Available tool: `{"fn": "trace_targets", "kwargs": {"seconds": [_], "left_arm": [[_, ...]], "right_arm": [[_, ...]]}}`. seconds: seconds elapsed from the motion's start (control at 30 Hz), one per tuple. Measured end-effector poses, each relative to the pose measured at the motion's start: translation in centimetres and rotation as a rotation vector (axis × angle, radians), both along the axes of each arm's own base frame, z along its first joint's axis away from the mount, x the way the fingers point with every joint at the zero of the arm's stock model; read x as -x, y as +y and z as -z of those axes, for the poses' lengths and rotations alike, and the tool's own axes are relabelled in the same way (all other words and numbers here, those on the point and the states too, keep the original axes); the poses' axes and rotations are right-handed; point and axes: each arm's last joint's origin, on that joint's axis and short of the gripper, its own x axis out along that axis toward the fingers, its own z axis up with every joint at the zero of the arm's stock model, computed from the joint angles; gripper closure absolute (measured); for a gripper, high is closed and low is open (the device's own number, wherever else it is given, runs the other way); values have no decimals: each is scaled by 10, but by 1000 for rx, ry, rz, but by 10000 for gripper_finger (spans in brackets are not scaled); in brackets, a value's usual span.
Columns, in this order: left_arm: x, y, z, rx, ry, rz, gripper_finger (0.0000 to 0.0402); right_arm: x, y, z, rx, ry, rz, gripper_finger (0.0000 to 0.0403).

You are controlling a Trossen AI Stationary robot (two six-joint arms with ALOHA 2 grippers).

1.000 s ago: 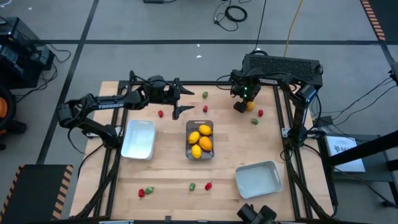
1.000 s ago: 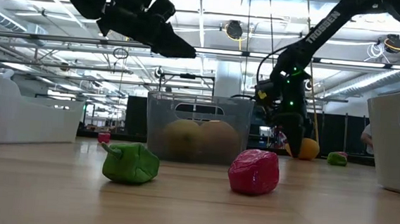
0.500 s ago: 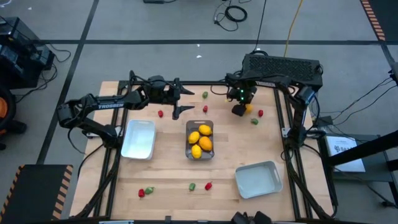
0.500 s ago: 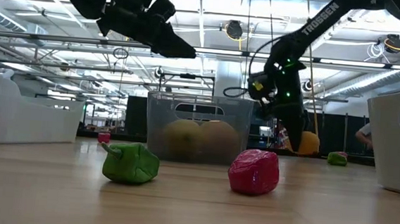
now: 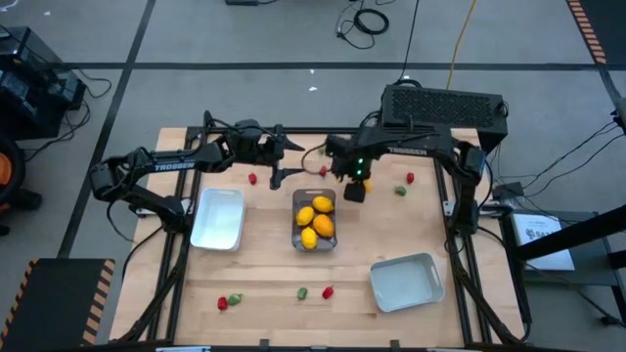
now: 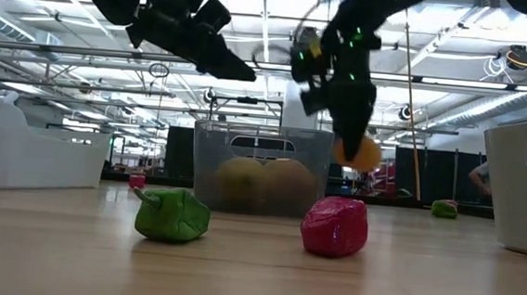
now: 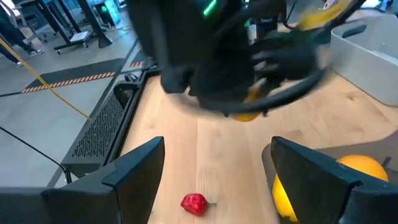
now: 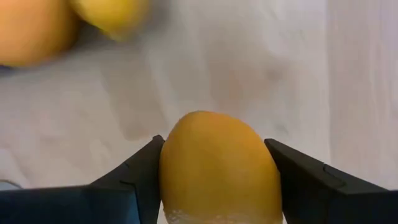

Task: Sort produce into baskets
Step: Put the lemon into the black bin

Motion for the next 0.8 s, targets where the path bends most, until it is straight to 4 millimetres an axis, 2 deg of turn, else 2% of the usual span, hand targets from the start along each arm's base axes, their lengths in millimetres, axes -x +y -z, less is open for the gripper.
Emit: {"fn": "trace_targets", "kwargs": {"seconds": [0.13, 0.33, 0.6, 0.8], "left_arm": [[1, 0, 3, -6, 34, -6, 100], [8, 4, 5, -41, 110, -123, 100], [14, 9, 3, -45, 130, -179, 100], [14, 8, 4, -28, 131, -174, 100]], "right_arm": [[-16, 29, -14, 21, -48, -59, 170], [-31, 69, -24, 75, -89, -129, 170], [-66, 108, -34, 111, -426, -169, 170], [-82, 139, -44, 117, -623, -191, 169]]}}
